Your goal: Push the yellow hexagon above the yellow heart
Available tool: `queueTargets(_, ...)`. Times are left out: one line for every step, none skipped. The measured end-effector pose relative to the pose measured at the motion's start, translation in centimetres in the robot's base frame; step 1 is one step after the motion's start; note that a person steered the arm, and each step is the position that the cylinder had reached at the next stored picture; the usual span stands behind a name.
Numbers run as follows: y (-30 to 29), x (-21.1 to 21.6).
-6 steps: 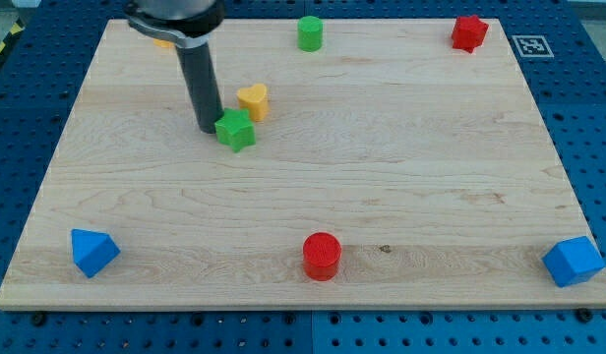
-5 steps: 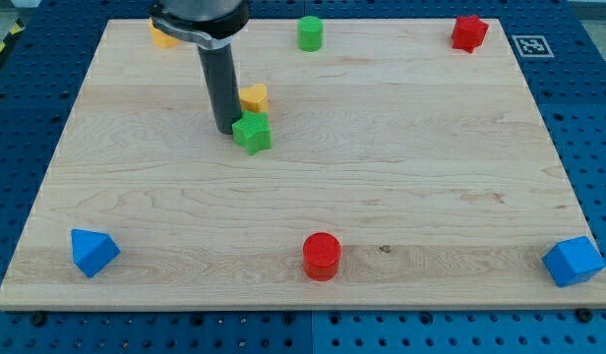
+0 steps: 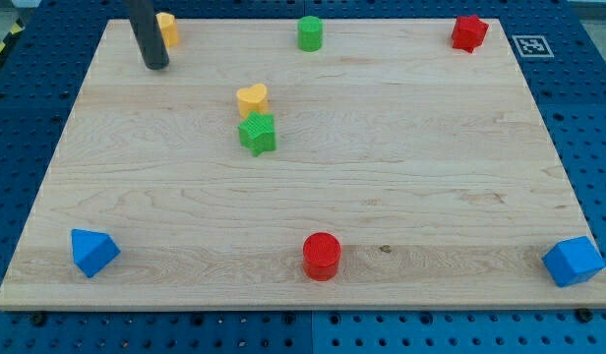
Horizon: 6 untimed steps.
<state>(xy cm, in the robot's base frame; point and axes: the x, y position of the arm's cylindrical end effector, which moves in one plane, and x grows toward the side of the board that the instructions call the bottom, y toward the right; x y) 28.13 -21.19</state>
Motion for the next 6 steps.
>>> queueTargets(-0.3, -0.9)
queueTargets(-2.8, -5.9)
queueTargets(-3.7, -7.2)
queueTargets(-3.7, -8.5)
queueTargets(-3.4, -9.0)
queueTargets(-2.7, -8.9)
